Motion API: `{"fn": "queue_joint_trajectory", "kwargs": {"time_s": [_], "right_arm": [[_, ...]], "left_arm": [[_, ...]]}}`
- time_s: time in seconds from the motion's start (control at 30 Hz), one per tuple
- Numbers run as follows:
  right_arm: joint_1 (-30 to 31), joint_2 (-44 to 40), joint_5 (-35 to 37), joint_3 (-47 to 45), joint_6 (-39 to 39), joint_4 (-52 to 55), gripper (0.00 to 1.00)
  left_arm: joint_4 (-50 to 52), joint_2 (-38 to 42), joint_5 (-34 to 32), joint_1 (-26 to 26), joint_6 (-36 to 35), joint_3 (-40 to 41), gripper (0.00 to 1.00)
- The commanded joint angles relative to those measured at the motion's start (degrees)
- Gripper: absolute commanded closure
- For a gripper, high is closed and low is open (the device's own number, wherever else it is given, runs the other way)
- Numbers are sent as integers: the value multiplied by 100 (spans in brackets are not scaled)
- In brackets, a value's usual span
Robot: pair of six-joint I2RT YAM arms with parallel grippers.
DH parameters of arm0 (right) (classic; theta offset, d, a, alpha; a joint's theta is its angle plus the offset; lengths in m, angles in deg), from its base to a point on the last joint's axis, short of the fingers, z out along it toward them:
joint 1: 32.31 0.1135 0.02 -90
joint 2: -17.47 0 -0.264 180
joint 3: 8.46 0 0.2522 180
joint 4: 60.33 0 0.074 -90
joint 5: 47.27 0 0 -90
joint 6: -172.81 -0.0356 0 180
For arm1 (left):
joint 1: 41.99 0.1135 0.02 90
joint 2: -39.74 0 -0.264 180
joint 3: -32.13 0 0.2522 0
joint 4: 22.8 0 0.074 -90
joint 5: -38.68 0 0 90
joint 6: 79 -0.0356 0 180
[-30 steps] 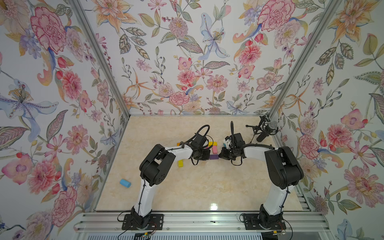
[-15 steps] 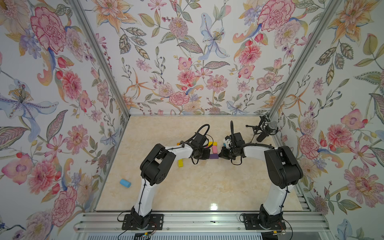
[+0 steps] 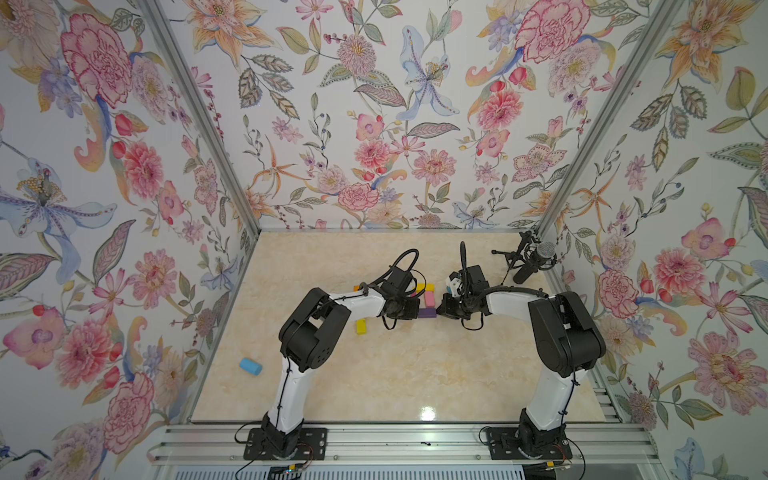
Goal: Assemble the letter p with building blocks
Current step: Assemble the building block at the center of the board.
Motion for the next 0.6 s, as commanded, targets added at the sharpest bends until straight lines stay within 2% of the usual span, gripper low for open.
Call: {"fn": "queue_joint_trajectory", "kwargs": {"time_s": [0.0, 0.27, 0.57], "right_arm": [[39, -31, -7, -145, -61, 104, 100], [33, -277, 114, -375, -99, 100, 100], [27, -373, 90, -489, -86, 100, 100]], "left_arm": [[219, 108, -218, 33, -4, 196, 100], [205, 83, -196, 33, -11, 180, 100], [285, 275, -480, 34, -42, 311, 100]]}}
